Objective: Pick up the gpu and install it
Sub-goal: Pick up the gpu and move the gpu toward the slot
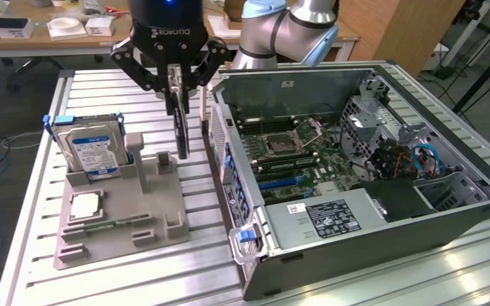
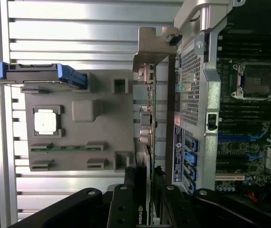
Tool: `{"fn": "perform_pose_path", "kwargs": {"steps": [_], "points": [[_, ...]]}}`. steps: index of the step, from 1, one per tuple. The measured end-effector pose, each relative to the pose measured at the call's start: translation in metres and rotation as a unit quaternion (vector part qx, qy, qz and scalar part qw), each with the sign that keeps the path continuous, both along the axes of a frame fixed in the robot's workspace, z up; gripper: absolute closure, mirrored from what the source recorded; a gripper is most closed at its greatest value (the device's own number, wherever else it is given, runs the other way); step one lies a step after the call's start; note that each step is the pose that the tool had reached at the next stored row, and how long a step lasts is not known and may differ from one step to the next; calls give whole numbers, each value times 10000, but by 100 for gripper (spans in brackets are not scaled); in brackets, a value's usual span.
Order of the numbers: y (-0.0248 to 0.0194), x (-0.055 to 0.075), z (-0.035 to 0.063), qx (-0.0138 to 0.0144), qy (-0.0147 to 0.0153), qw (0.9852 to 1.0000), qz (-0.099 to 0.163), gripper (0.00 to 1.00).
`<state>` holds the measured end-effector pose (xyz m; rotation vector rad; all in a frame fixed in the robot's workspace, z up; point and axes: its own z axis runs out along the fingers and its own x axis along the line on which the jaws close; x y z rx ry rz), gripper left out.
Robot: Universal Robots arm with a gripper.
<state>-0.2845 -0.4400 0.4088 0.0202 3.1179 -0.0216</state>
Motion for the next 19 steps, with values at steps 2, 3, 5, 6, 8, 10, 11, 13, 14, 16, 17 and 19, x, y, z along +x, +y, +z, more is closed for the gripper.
{"fn": "perform_pose_path", "kwargs": {"steps": [2,3,5,6,8,10,11,13,14,16,17,19], "points": [[0,18,0,0,0,10000,0,74],[0,26,0,0,0,10000,0,74],[0,41,0,0,0,10000,0,74],[0,47,0,0,0,10000,0,74],[0,60,-1,0,0,10000,0,74],[0,73,-1,0,0,10000,0,74],[0,81,-1,0,0,10000,0,74],[0,97,-2,0,0,10000,0,74],[0,107,-2,0,0,10000,0,74],[0,131,-1,0,0,10000,0,74],[0,143,-2,0,0,10000,0,74],[1,166,-2,0,0,10000,0,74]]}}
